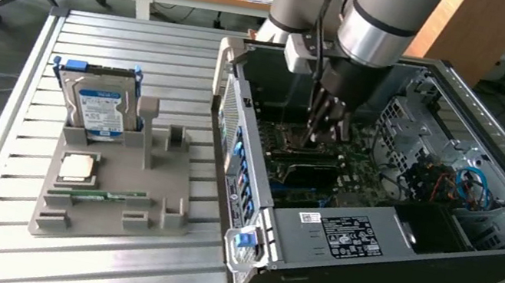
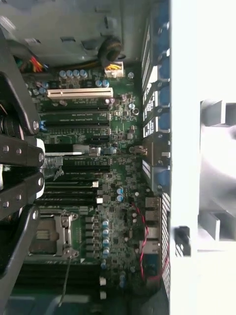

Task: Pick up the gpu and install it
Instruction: 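Press down on the gpu until it lock into place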

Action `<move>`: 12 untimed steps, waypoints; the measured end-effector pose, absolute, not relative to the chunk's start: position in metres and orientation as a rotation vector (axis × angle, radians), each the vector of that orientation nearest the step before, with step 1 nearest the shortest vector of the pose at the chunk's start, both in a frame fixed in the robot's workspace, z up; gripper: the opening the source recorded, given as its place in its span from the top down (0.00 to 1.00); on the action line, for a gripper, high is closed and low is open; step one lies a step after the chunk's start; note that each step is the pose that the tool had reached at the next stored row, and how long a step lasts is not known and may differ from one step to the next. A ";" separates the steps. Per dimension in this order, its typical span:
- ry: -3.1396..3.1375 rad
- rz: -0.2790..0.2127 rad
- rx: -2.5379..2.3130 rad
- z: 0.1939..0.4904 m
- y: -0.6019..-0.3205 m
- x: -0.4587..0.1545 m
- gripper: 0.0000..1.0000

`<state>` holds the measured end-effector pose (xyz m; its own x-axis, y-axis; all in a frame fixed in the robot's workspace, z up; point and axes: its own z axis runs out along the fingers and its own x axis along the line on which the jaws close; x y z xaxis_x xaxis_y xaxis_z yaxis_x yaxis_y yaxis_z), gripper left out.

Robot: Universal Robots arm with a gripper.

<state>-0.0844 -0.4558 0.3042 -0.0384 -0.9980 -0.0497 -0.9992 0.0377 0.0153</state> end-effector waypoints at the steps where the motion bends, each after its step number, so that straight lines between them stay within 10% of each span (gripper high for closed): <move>1: 2.245 0.071 -2.161 0.309 -0.456 -0.084 0.89; 12: 2.245 0.071 -2.161 0.354 -0.456 -0.084 0.89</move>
<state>-0.0843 -0.4558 0.3536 -0.0383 -0.9980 -0.0495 -0.9992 0.0376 0.0154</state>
